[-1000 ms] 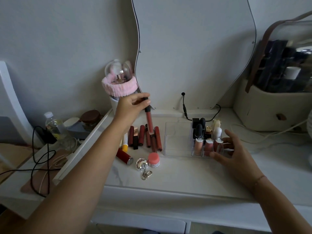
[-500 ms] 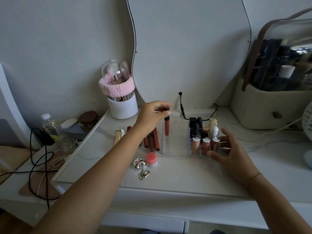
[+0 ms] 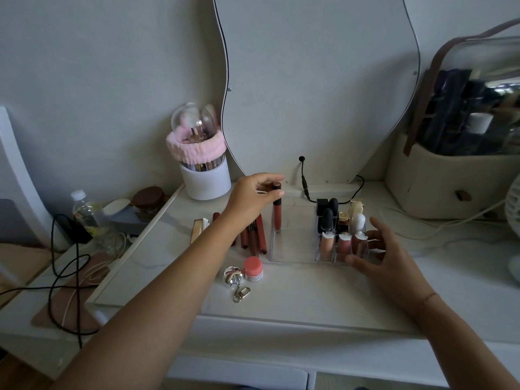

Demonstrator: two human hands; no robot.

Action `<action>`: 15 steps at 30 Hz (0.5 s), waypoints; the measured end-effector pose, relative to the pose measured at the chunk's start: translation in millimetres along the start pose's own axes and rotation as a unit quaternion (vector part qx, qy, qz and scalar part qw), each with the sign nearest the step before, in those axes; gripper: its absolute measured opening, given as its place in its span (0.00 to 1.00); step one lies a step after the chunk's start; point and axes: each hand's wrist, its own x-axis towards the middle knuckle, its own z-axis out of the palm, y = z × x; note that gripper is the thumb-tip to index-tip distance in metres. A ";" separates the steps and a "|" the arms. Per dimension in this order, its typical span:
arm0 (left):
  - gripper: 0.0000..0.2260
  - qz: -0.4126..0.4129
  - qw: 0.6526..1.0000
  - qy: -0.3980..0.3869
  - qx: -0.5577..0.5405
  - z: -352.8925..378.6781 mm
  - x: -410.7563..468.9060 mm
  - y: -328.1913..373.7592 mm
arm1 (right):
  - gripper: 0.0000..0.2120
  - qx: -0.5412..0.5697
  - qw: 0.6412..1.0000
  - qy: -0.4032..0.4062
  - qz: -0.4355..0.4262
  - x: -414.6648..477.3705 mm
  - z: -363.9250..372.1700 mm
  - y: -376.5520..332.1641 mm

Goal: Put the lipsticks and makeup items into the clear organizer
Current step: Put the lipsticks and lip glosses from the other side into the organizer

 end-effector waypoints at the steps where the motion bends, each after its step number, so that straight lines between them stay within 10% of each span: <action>1: 0.15 -0.003 1.000 0.000 0.001 -0.1 -0.1 -0.4 | 0.43 0.001 1.000 0.001 -0.001 0.1 -0.1 -0.2; 11: 0.04 -0.054 0.994 0.074 0.061 -59.1 11.3 -20.5 | 0.43 0.000 1.000 0.005 -0.004 0.7 0.1 1.8; 15: 0.08 -0.143 0.968 -0.023 0.205 -58.9 16.2 -52.5 | 0.43 -0.001 1.000 0.005 -0.008 0.0 0.4 0.1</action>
